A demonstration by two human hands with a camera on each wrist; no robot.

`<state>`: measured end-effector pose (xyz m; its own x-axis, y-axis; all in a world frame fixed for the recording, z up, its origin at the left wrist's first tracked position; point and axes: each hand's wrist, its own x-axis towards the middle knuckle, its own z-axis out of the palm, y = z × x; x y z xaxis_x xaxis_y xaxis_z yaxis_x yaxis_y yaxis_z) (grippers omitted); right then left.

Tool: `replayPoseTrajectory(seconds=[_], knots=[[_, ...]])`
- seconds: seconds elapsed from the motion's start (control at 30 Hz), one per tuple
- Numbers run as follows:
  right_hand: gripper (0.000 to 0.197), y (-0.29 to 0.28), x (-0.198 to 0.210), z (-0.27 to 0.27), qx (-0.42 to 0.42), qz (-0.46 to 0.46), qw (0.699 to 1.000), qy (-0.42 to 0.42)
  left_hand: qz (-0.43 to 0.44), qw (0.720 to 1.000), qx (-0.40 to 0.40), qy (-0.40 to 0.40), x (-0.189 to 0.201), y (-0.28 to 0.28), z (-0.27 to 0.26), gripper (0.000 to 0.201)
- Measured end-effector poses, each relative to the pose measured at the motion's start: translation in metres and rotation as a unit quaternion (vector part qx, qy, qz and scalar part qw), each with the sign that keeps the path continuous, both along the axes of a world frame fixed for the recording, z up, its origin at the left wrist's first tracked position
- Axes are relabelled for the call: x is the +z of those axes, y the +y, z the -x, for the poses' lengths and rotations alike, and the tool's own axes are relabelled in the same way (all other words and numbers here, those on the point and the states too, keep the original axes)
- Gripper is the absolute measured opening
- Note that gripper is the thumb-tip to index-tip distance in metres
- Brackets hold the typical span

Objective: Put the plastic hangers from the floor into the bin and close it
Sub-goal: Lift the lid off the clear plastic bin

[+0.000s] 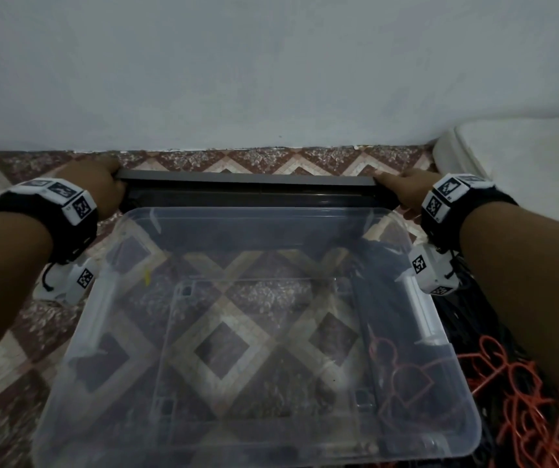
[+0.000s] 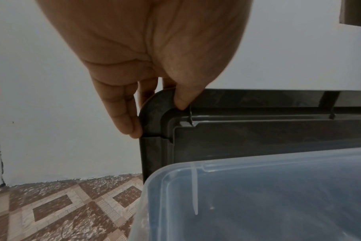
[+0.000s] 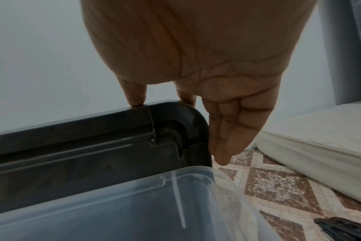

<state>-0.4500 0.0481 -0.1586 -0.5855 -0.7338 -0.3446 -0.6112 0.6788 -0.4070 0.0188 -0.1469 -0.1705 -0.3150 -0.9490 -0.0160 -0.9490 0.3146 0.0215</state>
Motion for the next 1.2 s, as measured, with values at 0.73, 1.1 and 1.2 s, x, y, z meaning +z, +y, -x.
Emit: replayPoseTrajectory(seconds=[0.73, 1.1, 1.2], knots=[[0.048, 0.024, 0.009, 0.042, -0.048, 0.022, 0.999, 0.015, -0.042, 0.997, 0.048, 0.03, -0.002, 0.005, -0.012, 0.06], [0.04, 0.217, 0.062, 0.064, -0.076, 0.013, 0.997, -0.029, -0.153, 0.984, 0.083, -0.037, 0.023, 0.164, -0.007, 0.06], [0.049, 0.309, 0.066, 0.064, -0.14, -0.004, 0.988, -0.06, -0.191, 0.98, 0.001, -0.048, 0.027, 0.232, 0.033, 0.056]])
